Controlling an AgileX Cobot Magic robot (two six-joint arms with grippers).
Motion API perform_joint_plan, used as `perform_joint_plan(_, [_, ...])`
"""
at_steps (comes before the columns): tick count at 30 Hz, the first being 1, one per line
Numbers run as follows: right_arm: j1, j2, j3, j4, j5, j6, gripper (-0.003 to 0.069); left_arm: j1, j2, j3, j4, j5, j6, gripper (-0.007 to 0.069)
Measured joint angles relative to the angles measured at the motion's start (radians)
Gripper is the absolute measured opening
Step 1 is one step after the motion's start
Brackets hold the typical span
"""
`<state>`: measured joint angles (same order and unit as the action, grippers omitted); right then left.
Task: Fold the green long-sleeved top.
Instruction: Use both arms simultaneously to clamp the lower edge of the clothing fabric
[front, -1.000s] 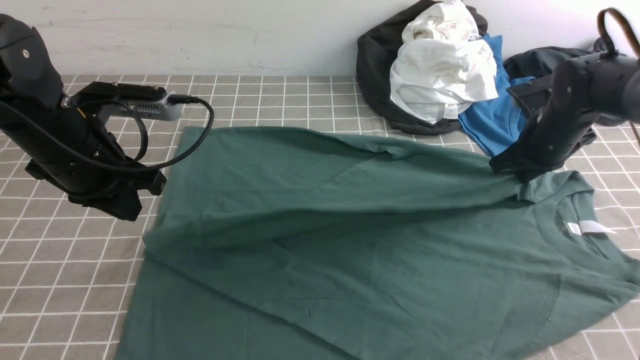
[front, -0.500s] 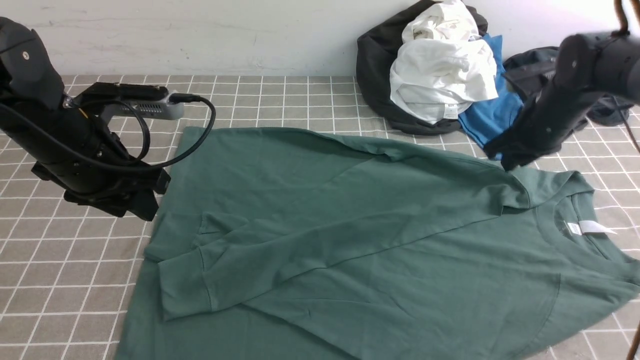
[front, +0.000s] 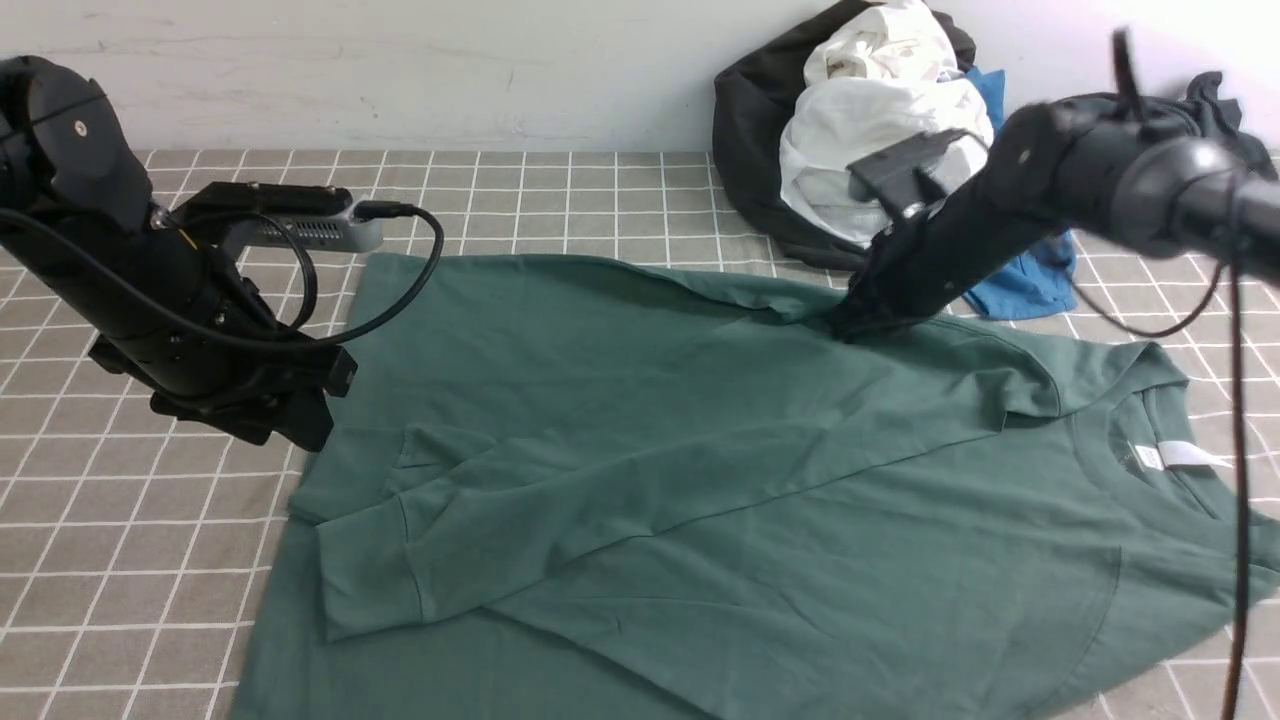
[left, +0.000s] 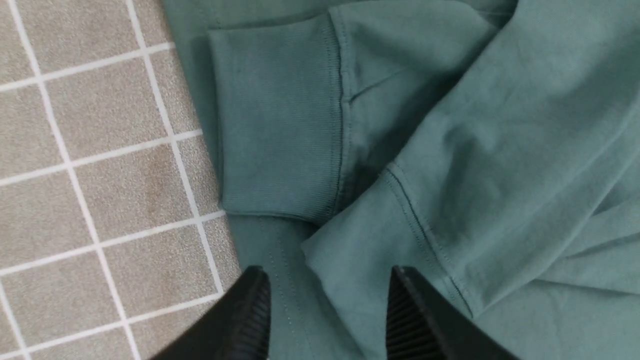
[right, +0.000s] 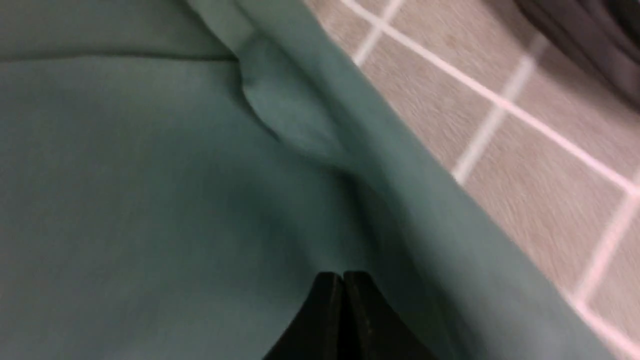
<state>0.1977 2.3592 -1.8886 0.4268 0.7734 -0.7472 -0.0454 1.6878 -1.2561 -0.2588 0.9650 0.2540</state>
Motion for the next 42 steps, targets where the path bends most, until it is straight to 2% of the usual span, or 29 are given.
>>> perform_joint_plan(4, [0.004,0.046,-0.001,0.035,-0.217,-0.079,-0.0012,0.000,0.000,0.000,0.000,0.000,0.000,0.0300])
perform_joint_plan(7, [-0.013,0.073,-0.001,0.036,-0.432,0.012,-0.0006,0.000,0.000,0.000,-0.001,-0.005,0.011,0.0300])
perform_joint_plan(10, [-0.041,0.060,-0.001,0.031,-0.468,0.129,0.0014,-0.001,-0.007,0.000,-0.014,-0.026,0.026,0.0294])
perform_joint_plan(12, [-0.053,0.036,-0.001,0.016,-0.444,0.160,0.0029,-0.006,-0.023,0.001,-0.029,-0.041,0.041,0.0279])
perform_joint_plan(15, [-0.064,-0.068,0.001,-0.067,-0.312,0.185,0.0060,-0.042,-0.113,0.001,-0.075,-0.063,0.096,0.0210])
perform_joint_plan(19, [-0.064,-0.271,0.001,-0.134,-0.092,0.189,0.0071,-0.139,-0.297,0.047,-0.106,-0.061,0.158,0.0129])
perform_joint_plan(23, [-0.064,-0.454,0.001,-0.121,0.088,0.205,0.0071,-0.238,-0.417,0.164,-0.097,-0.021,0.176,0.0108])
perform_joint_plan(27, [-0.063,-0.700,0.047,0.024,0.219,0.161,0.0067,-0.403,-0.476,0.373,0.048,0.075,0.176,0.0176])
perform_joint_plan(30, [-0.056,-0.825,0.142,0.149,0.241,0.064,0.0066,-0.502,-0.466,0.467,0.177,0.096,0.178,0.0296])
perform_joint_plan(31, [-0.055,-0.840,0.159,0.157,0.241,0.049,0.0066,-0.515,-0.463,0.478,0.186,0.096,0.178,0.0306])
perform_joint_plan(33, [-0.049,-0.907,0.280,0.247,0.253,-0.042,0.0066,-0.573,-0.436,0.534,0.322,0.087,0.189,0.0427])
perform_joint_plan(34, [-0.048,-0.915,0.290,0.253,0.255,-0.047,0.0066,-0.576,-0.433,0.542,0.342,0.081,0.194,0.0435])
perform_joint_plan(35, [-0.045,-0.936,0.359,0.289,0.259,-0.086,0.0066,-0.589,-0.411,0.570,0.409,0.055,0.211,0.0489])
perform_joint_plan(37, [-0.041,-0.952,0.449,0.312,0.258,-0.123,0.0066,-0.594,-0.378,0.607,0.469,0.012,0.238,0.0535])
perform_joint_plan(42, [-0.007,-0.996,0.606,0.326,0.268,-0.146,0.0065,-0.595,-0.282,0.706,0.523,-0.099,0.345,0.0560])
